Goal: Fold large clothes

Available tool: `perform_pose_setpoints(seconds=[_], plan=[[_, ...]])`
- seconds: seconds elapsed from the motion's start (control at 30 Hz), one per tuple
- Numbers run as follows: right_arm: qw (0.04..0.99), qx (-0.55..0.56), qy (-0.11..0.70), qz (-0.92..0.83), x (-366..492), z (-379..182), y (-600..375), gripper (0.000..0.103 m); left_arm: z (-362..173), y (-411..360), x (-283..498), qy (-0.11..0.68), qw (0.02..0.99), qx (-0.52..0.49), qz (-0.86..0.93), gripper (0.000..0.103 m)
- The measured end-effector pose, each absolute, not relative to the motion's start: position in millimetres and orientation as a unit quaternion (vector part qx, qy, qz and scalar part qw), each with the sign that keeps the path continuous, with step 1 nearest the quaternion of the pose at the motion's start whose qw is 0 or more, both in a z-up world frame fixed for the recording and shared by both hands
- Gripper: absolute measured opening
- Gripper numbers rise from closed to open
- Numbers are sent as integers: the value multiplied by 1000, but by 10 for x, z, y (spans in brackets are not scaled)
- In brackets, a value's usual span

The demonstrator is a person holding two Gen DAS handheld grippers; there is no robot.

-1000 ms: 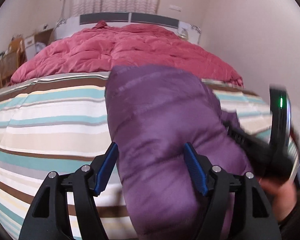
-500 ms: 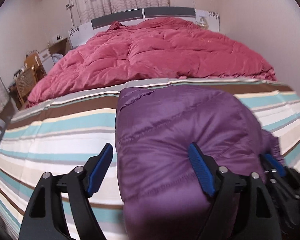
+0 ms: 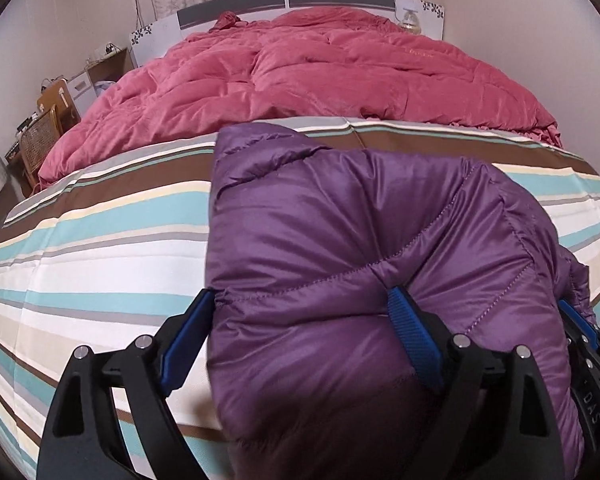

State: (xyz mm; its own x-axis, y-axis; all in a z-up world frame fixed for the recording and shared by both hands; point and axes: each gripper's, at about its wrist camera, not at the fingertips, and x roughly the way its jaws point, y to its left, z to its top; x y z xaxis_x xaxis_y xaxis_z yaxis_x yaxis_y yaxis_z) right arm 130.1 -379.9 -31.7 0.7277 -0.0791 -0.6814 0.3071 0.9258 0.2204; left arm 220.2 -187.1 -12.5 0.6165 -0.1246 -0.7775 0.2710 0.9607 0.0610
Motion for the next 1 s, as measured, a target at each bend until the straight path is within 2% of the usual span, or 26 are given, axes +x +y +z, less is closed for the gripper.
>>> perform_pose_setpoints(seconds=[0.37, 0.63, 0.83, 1.0], plan=[[939, 113, 325, -29, 1282, 274, -3645, 21, 316, -1523, 1453, 367, 920, 32, -132, 92], [915, 117, 387, -5, 1781, -95, -3551, 21, 62, -1674, 1444, 348, 923, 94, -133, 94], [917, 105, 384, -17, 1812, -259, -3506, 21, -67, -1639, 1507, 373, 915, 62, -140, 94], [924, 97, 369, -30, 1652, -146, -3458, 21, -40, -1610, 1436, 370, 915, 77, -144, 94]])
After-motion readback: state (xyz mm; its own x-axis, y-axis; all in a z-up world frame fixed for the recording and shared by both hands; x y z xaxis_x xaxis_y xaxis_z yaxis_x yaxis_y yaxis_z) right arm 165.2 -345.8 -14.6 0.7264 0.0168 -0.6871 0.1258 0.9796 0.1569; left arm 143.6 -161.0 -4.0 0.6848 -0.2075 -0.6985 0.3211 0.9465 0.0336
